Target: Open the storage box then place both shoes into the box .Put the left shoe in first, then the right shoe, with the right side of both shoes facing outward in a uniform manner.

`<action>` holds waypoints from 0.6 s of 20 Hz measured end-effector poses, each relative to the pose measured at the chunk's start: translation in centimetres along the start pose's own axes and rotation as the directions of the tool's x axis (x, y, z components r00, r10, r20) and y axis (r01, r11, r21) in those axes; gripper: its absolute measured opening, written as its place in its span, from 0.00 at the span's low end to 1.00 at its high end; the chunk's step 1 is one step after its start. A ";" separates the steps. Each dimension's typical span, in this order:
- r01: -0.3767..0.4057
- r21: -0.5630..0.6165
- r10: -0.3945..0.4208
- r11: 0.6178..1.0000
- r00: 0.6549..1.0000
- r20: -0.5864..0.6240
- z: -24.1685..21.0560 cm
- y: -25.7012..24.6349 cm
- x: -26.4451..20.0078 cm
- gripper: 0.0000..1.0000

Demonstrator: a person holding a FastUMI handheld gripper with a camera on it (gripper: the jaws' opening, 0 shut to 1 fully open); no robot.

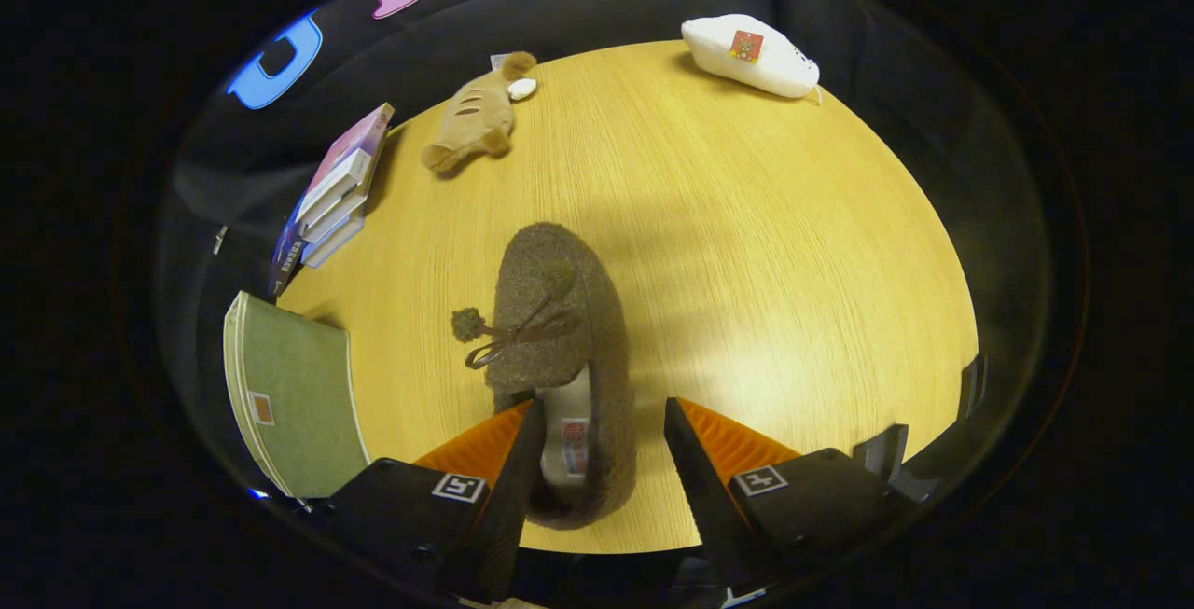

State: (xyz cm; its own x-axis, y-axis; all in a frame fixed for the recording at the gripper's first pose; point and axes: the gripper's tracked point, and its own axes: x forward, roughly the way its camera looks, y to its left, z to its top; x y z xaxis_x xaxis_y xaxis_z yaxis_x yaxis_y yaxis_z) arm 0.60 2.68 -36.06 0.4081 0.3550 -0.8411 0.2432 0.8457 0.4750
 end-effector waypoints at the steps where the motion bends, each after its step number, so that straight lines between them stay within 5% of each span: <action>1: 0.006 -0.014 -0.006 1.000 1.000 -0.008 -0.1 -0.1 0.6 0.80; 4: 0.050 -0.047 -0.052 0.998 0.998 -0.046 -0.6 -1.1 2.0 0.66; 6: 0.094 -0.029 -0.095 0.995 0.994 -0.048 -0.6 -1.9 2.3 0.10; 12: -0.046 0.051 0.047 0.998 0.999 -0.025 -0.6 1.1 -0.2 0.06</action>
State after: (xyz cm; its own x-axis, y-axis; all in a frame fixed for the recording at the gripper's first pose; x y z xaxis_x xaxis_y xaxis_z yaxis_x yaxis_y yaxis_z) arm 0.30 3.78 -35.51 0.3973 0.4041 -0.8239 0.2690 0.8071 0.5256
